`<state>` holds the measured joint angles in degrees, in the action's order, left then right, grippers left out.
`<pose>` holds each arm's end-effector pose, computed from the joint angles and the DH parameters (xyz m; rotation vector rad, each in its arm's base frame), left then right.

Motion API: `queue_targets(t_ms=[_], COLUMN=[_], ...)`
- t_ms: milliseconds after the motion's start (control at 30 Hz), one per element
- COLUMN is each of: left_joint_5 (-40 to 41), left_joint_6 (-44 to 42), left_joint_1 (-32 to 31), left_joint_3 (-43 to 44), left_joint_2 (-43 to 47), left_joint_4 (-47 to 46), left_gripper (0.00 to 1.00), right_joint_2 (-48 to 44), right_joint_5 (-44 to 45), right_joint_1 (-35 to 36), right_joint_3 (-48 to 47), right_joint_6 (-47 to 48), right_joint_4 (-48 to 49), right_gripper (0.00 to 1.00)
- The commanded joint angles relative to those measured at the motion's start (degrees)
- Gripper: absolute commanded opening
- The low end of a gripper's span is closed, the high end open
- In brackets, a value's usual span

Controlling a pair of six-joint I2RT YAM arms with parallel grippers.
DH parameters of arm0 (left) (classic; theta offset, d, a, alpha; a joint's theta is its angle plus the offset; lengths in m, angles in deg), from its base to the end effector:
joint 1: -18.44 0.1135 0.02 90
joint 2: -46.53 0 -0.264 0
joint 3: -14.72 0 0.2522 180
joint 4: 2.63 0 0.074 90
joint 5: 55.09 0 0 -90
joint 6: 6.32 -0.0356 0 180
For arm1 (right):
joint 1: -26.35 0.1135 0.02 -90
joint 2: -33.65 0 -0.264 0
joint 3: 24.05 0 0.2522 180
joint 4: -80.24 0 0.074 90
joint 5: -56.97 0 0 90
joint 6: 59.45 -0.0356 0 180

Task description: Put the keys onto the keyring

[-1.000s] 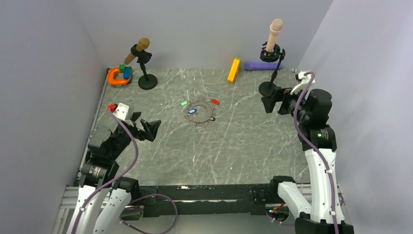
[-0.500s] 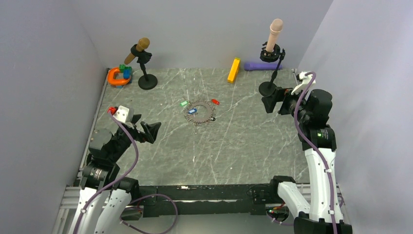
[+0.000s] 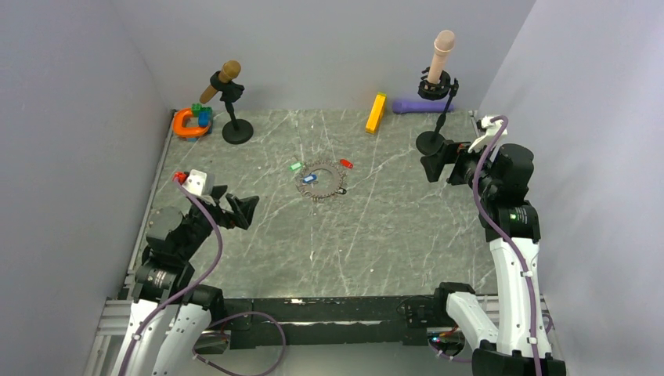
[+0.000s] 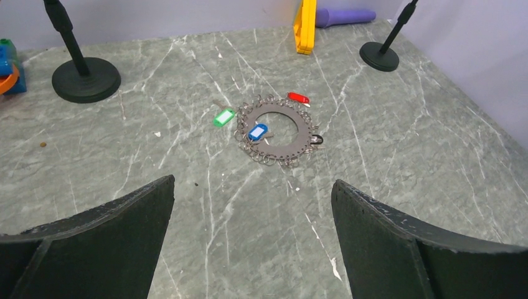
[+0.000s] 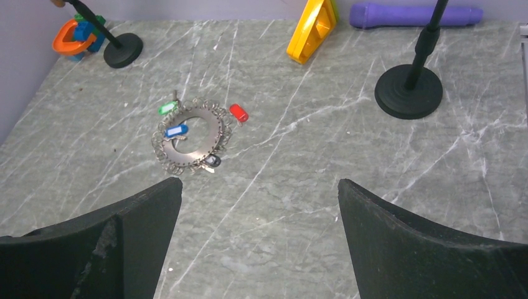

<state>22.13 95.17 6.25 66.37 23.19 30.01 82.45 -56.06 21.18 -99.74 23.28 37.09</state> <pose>0.1039 -0.0305 0.3295 0.1824 1.6581 -0.4975 0.1741 -0.0018 0.3963 -0.0796 1.8481 0.3976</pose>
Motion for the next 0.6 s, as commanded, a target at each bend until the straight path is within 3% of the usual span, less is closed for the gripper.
queue_targets(t_ms=[0,567], left_joint_5=[1.42,3.78], left_joint_6=[2.14,2.62], left_joint_1=[0.25,0.24], left_joint_3=[-0.74,-1.28], left_joint_2=[0.63,0.30], left_joint_4=[-3.18,-2.37], left_gripper=[1.00,0.99], right_joint_2=[-0.28,-0.07], right_joint_5=[-0.18,-1.74], right_joint_1=[-0.28,-0.27], right_joint_3=[0.20,-0.58], right_joint_6=[-1.37,-1.43], right_joint_4=[2.49,2.65], right_gripper=[1.00,1.00])
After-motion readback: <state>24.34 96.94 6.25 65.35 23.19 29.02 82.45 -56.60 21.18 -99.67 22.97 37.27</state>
